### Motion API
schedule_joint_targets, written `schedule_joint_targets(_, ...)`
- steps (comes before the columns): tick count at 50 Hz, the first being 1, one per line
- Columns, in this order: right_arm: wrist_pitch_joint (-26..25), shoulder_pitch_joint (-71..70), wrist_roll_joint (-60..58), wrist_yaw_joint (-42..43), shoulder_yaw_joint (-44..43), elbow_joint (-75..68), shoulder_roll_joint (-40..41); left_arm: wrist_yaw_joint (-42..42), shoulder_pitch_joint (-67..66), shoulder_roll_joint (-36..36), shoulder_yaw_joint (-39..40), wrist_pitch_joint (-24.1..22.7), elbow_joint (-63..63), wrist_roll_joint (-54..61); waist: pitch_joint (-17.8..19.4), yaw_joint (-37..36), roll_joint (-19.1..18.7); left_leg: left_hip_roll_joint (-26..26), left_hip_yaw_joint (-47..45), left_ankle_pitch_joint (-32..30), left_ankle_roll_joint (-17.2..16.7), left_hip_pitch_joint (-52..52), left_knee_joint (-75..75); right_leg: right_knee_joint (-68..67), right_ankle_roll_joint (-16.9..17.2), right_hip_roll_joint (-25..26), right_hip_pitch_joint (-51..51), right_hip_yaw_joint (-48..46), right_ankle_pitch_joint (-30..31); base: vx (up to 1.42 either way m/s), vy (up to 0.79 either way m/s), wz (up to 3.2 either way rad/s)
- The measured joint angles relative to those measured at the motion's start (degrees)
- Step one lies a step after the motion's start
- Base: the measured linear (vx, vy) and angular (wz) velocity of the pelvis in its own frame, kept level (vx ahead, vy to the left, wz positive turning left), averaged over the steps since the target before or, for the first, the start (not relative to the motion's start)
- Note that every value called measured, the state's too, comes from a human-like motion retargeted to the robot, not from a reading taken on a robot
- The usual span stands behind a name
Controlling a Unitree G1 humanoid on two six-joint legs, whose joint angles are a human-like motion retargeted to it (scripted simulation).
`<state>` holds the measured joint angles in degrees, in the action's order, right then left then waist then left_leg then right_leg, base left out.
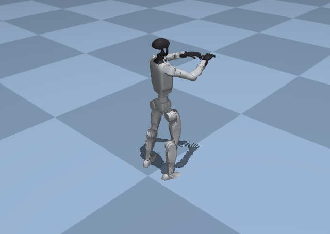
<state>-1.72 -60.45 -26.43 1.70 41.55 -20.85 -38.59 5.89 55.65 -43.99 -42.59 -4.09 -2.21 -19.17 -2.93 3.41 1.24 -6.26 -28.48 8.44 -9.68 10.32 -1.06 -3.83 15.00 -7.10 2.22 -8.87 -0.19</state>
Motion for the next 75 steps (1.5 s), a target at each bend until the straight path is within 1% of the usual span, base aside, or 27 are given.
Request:
schedule_joint_targets(6,2.74,7.62,6.43,-4.58,-2.24,27.96,-10.26,-3.19,5.05,1.71,0.06,2.47,-14.52,-0.2,1.38,4.24,-1.21,0.28,-1.03,-0.09,-0.61,0.39,-0.24,0.49,0.0,0.02,-0.14,1.22,-0.02,-0.02,0.02,-0.21)
schedule_joint_targets(10,3.78,12.18,11.84,-5.69,-4.84,42.42,-15.23,-6.23,10.4,2.09,-2.22,3.25,-27.52,1.51,2.4,7.82,-1.97,0.47,-1.55,-0.39,-1.15,0.57,-0.49,0.82,0.0,0.04,-0.35,1.93,0.04,-0.03,0.01,-0.22)
schedule_joint_targets(13,4.53,14.03,15.09,-5.28,-6.16,49.45,-17.54,-8.49,14.84,2.17,-6.09,3.27,-37.74,3.52,3.07,10.15,-2.33,0.5,-1.95,-0.66,-1.56,0.68,-0.64,1.04,0.0,0.16,-0.58,2.41,0.15,-0.03,0.0,-0.23)
schedule_joint_targets(16,4.78,14.59,17.1,-5.07,-7.05,53.2,-18.52,-9.34,18.17,2.55,-9.84,3.16,-45.9,6.02,3.59,11.69,-2.44,0.46,-2.29,-0.89,-1.86,0.75,-0.74,1.21,0.0,0.31,-0.79,2.77,0.29,-0.03,-0.01,-0.2)
schedule_joint_targets(20,4.0,14.58,17.48,-5.82,-8.0,53.35,-17.66,-8.44,19.07,2.93,-11.24,3.01,-49.16,8.53,3.76,12.13,-2.23,0.36,-2.55,-0.98,-2.06,0.69,-0.68,1.43,0.0,0.47,-1.02,3.02,0.51,0.0,0.0,0.0)
schedule_joint_targets(22,3.26,14.16,16.58,-6.56,-8.48,51.22,-16.46,-7.61,18.39,2.88,-10.31,2.66,-46.71,8.75,3.84,11.58,-1.91,0.33,-2.41,-0.97,-2.06,0.58,-0.62,1.44,0.0,0.46,-1.06,2.88,0.54,0.0,0.0,0.0)
schedule_joint_targets(24,2.62,13.27,15.0,-7.3,-8.67,47.64,-14.91,-6.5,16.99,2.49,-8.61,2.35,-41.58,7.82,3.95,10.62,-1.52,0.31,-2.06,-0.93,-2.01,0.42,-0.55,1.36,0.0,0.38,-1.05,2.54,0.48,0.0,0.0,0.0)
schedule_joint_targets(30,1.26,9.45,8.39,-7.56,-7.11,32.4,-10.71,-2.51,11.14,1.07,-5.04,0.79,-19.18,0.9,3.49,5.41,0.04,0.14,-0.09,-0.66,-1.88,-0.53,-0.21,1.32,0.0,0.07,-0.67,0.65,0.25,-0.01,-0.01,0.34)
schedule_joint_targets(34,0.92,5.03,4.96,-6.22,-3.73,20.5,-9.67,-0.43,8.7,-0.44,-5.64,-0.89,-3.84,-1.8,3.15,1.08,1.17,0.05,2.03,-0.59,-1.84,-1.34,-0.09,1.44,0.0,-0.2,0.03,-1.38,0.04,-0.01,-0.01,0.57)
schedule_joint_targets(38,1.1,-0.36,2.62,-4.37,0.79,7.17,-8.74,0.36,7.05,-1.4,-7.01,-3.32,7.96,-0.82,2.86,-2.76,2.1,0.11,4.42,-0.66,-1.83,-2.12,-0.08,1.58,0.0,-0.59,0.96,-3.66,-0.2,0.0,-0.01,0.67)
schedule_joint_targets(40,1.29,-3.08,1.23,-3.27,3.03,-0.33,-7.69,0.65,6.29,-1.36,-7.58,-4.75,11.73,0.22,2.7,-4.24,2.45,0.22,5.59,-0.75,-1.82,-2.48,-0.09,1.6,0.0,-0.82,1.43,-4.77,-0.35,0.0,0.0,0.66)
schedule_joint_targets(43,1.13,-6.07,-0.35,-3.11,5.47,-9.54,-6.48,1.59,4.86,-0.26,-7.88,-5.99,14.21,1.79,2.4,-5.87,2.68,0.31,6.99,-0.96,-1.97,-2.98,-0.07,1.58,0.0,-1.05,1.97,-6.14,-0.55,0.0,-0.01,0.57)
schedule_joint_targets(45,0.84,-7.25,-0.82,-2.93,6.1,-13.77,-5.98,1.7,4.06,0.72,-7.68,-5.99,14.31,2.49,2.3,-6.52,2.67,0.37,7.71,-1.11,-2.07,-3.26,-0.05,1.52,0.0,-1.18,2.23,-6.84,-0.7,0.0,-0.01,0.44)
schedule_joint_targets(48,0.69,-7.82,-1.08,-1.35,6.16,-15.37,-6.24,1.04,3.36,2.07,-6.79,-5.19,12.24,3.08,2.45,-6.59,2.39,0.45,8.31,-1.37,-2.08,-3.5,-0.02,1.41,0.0,-1.3,2.47,-7.41,-0.9,0.0,-0.02,0.26)
schedule_joint_targets(51,1.16,-6.91,-0.89,1.49,5.9,-10.7,-8.05,-0.66,3.24,2.89,-5.56,-4.31,8.71,3.55,2.84,-5.74,1.88,0.43,8.28,-1.62,-1.95,-3.53,0.03,1.35,0.0,-1.26,2.47,-7.31,-1.01,0.0,0.0,0.0)
schedule_joint_targets(54,2.42,-4.14,0.42,3.82,4.0,-0.65,-10.94,-3.93,3.93,3.1,-4.07,-3.64,4.37,3.84,3.62,-4.15,1.03,0.27,7.55,-1.78,-1.76,-3.28,0.05,1.35,0.0,-1.01,2.3,-6.54,-1.06,0.0,-0.02,-0.19)
schedule_joint_targets(59,4.4,3.83,5.32,2.47,-2.2,20.35,-15.66,-8.01,6.4,3.66,-2.03,-2.99,-4.86,5.5,5.16,-0.56,-0.55,-0.34,4.94,-1.83,-1.44,-2.41,0.14,1.5,0.0,-0.11,1.61,-4.03,-0.89,-0.01,-0.04,-0.56)
schedule_joint_targets(65,4.4,13.71,11.56,-1.04,-9.5,39.52,-16.8,-10.38,11.9,5.1,-1.15,-0.27,-19.6,9.53,6.3,4.83,-2.01,-0.99,0.66,-1.69,-0.9,-1.27,0.22,1.89,0.0,1.1,0.26,-0.31,-0.31,0.0,-0.04,-0.75)
schedule_joint_targets(70,4.47,18.19,14.68,-2.95,-12.41,51.04,-16.92,-11.22,19.45,5.37,-5.54,1.93,-33.29,7.36,6.55,9.1,-2.81,-1.48,-2.58,-1.66,-0.85,-0.75,0.28,2.46,0.0,2.1,-0.93,2.1,0.47,0.0,-0.04,-0.65)
schedule_joint_targets(75,6.69,19.14,15.16,-1.24,-13.04,57.29,-17.81,-12.3,25.9,4.62,-13.56,1.13,-41.77,-0.36,6.4,11.97,-2.99,-1.74,-4.37,-1.69,-1.13,-0.82,0.38,2.96,0.0,2.64,-1.82,3.17,1.16,0.0,-0.02,-0.35)
